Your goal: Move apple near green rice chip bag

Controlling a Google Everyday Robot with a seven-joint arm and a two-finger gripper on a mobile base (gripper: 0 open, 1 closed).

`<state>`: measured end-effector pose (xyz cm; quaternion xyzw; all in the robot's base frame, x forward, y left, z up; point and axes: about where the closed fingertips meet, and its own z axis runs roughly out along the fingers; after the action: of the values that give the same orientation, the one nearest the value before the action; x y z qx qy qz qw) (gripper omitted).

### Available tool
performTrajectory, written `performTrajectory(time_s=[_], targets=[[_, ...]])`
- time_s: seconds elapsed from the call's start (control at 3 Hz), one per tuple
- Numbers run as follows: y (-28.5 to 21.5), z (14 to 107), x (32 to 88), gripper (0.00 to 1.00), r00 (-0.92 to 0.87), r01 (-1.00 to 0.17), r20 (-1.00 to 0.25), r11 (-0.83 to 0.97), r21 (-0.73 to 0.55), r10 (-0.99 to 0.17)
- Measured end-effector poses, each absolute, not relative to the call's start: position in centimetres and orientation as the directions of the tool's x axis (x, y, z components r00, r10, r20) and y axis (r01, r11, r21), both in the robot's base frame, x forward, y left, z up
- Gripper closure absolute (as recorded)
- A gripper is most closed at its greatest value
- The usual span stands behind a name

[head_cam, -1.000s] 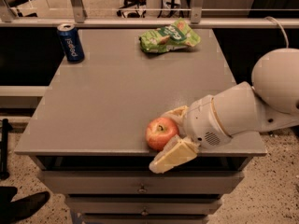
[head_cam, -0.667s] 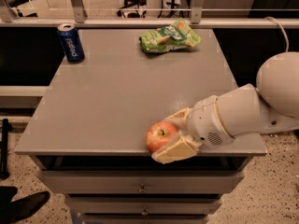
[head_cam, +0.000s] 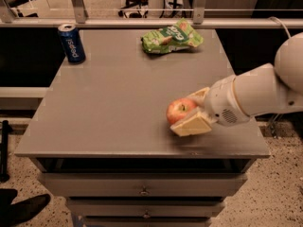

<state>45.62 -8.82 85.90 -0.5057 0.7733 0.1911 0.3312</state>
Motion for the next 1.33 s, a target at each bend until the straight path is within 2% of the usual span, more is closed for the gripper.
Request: performTrajectory(time_s=[0.33,0.67,1.33], targets=[[-14.6,89.9,49.5,1.0,-0.286,-0.849,-0.689,0.509,-0.14,-0.666],[-16.3,92.4,50.6,1.0,-0.271,-0.825,-0.695,0.533,-0.189,-0.666],[-16.3,92.5,52.1,1.0,-0.258,-0.815,-0.703,0.54,-0.21,-0.663]])
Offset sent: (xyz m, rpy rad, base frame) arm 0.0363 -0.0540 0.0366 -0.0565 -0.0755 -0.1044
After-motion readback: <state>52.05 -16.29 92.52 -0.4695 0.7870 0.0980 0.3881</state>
